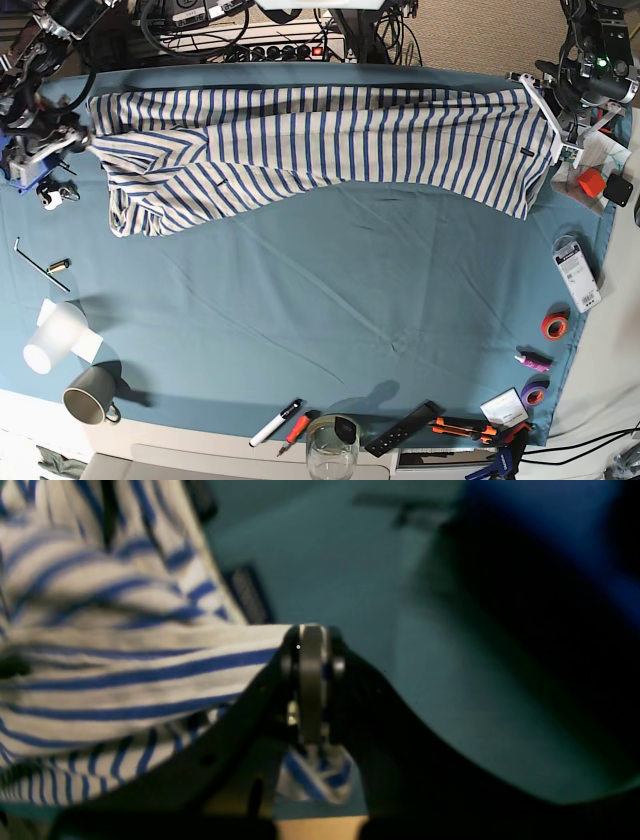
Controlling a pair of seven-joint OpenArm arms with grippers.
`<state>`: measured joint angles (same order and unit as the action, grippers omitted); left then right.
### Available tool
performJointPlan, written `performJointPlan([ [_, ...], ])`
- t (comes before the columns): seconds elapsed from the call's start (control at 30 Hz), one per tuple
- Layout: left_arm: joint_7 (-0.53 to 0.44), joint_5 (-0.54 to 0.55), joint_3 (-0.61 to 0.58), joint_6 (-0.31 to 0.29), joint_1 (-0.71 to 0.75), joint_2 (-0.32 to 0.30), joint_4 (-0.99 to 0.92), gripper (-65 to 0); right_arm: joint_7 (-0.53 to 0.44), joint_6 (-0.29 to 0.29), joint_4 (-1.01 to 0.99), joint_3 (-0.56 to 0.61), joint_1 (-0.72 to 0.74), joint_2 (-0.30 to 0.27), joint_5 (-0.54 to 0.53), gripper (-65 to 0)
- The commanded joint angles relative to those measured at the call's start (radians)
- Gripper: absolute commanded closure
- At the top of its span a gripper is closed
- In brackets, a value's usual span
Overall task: Fold the T-shirt properly
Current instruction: 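Lay the hem down over the collar fold with both grippers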
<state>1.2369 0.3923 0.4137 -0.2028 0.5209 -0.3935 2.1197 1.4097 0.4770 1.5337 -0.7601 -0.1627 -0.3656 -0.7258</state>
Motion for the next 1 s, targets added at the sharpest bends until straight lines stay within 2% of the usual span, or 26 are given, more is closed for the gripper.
performJointPlan([
  [0.0,-0.005,-0.015,0.008,0.003,0.003,-0.014,0.016,0.0,-0.013,0.006,0.018,0.021,0.007,-0.025,-0.022,0.0],
  [0.33,-0.006,-0.019,0.008,0.003,0.004,-0.014,0.016,0.0,-0.013,0.006,0.018,0.258,0.001,-0.025,-0.012,0.0],
  [0.77,-0.026,-0.041,0.008,-0.008,0.017,-0.014,0.016,0.0,-0.013,0.009,0.018,0.263,-0.020,-0.026,-0.014,0.0],
  [0.8,-0.026,-0.041,0.008,-0.008,0.017,-0.014,0.016,-2.2,-0.013,0.016,0.018,0.263,-0.020,-0.026,-0.015,0.0],
  [0.9,-0.026,-0.041,0.008,-0.008,0.017,-0.014,0.016,-17.1,-0.013,0.024,0.018,0.262,-0.020,-0.027,-0.015,0.0],
  [0.97,-0.026,-0.041,0.008,-0.007,0.017,-0.014,0.016,-23.0,-0.013,0.023,0.018,0.262,-0.020,-0.029,-0.014,-4.5],
])
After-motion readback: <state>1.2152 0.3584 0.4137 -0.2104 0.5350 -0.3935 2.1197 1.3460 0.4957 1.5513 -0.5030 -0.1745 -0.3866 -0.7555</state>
